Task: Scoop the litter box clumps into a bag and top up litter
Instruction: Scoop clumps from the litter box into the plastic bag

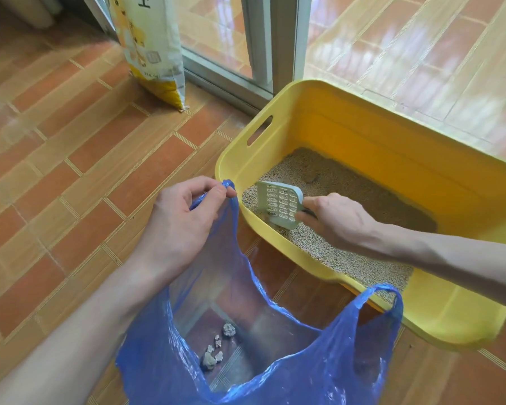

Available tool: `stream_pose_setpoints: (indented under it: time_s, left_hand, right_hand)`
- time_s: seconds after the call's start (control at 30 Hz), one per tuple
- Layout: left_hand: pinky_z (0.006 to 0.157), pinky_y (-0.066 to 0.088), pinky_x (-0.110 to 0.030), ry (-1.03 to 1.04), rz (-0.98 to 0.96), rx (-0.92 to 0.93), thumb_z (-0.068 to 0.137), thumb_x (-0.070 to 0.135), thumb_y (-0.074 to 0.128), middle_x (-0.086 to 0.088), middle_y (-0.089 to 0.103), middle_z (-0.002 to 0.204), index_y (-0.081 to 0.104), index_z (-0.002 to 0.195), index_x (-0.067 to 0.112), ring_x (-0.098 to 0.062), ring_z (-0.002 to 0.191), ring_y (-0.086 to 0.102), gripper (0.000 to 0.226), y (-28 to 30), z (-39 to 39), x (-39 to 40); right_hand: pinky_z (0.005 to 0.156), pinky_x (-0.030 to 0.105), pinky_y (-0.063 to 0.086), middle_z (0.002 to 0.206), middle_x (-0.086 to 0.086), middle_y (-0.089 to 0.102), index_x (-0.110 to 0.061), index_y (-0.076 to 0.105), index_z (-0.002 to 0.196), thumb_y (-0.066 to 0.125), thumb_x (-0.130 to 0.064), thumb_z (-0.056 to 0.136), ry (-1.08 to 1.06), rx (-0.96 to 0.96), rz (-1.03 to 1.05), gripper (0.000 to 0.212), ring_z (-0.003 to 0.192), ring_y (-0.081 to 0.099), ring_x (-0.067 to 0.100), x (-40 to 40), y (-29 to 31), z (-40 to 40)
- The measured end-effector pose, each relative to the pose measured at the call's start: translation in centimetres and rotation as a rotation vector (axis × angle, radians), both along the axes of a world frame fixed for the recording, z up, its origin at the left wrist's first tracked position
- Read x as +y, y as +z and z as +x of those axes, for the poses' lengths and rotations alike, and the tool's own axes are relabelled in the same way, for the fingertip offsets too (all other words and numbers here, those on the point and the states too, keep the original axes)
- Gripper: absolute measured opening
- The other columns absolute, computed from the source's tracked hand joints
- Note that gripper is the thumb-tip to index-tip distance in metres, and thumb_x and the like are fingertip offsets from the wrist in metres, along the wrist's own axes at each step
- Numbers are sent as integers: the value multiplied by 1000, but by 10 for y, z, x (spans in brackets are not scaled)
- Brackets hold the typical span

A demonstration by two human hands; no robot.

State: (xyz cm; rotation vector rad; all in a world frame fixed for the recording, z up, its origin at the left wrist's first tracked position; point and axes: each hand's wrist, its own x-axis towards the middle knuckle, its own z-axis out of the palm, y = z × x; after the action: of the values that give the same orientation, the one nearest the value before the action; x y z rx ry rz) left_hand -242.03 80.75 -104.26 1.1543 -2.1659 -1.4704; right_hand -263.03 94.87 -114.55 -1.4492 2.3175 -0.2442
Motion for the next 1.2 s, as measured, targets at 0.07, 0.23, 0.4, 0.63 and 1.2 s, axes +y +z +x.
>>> stream_pose_setpoints:
  time_s: [0.07, 0.23, 0.4, 0.63, 1.2]
  left_hand:
    - [45, 24, -21, -5, -1, 0, 105, 23, 55, 12, 36, 49, 75, 93, 17, -9, 45, 28, 24, -1, -1, 0]
    - [45, 24, -21, -12, -9, -6, 105, 24, 56, 13, 35, 51, 76, 93, 20, -11, 47, 28, 24, -2, 0, 0]
    - [46, 25, -22, -5, 0, -3, 105, 26, 56, 12, 34, 53, 77, 93, 20, -13, 49, 28, 24, -2, 3, -1]
    - [45, 26, -20, 5, -5, 0, 105, 24, 56, 13, 35, 51, 77, 92, 21, -10, 47, 30, 25, -2, 2, -2]
    - [45, 26, -18, -7, 2, 13, 105, 23, 56, 13, 34, 49, 77, 93, 20, -9, 45, 30, 24, -8, -1, -4]
  right_hand:
    - [50, 31, 39, 68, -1, 61, -14, 66, 91, 51, -39, 104, -66, -167, -7, 31, 56, 56, 18, -2, -3, 0]
    - [36, 19, 34, 67, -4, 63, -12, 71, 85, 55, -38, 102, -289, -531, 46, 36, 40, 45, 3, -3, -9, 0]
    - [36, 21, 29, 57, -4, 51, -5, 70, 90, 57, -37, 101, -455, -811, -8, 37, 39, 36, 6, 4, -5, -2]
    - [41, 24, 32, 52, -8, 49, -10, 70, 86, 57, -42, 101, -506, -819, -66, 38, 43, 38, 9, 20, -7, -12]
    - [43, 25, 31, 54, -7, 49, -9, 71, 84, 57, -45, 99, -416, -754, -85, 42, 44, 37, 8, 30, 1, -23]
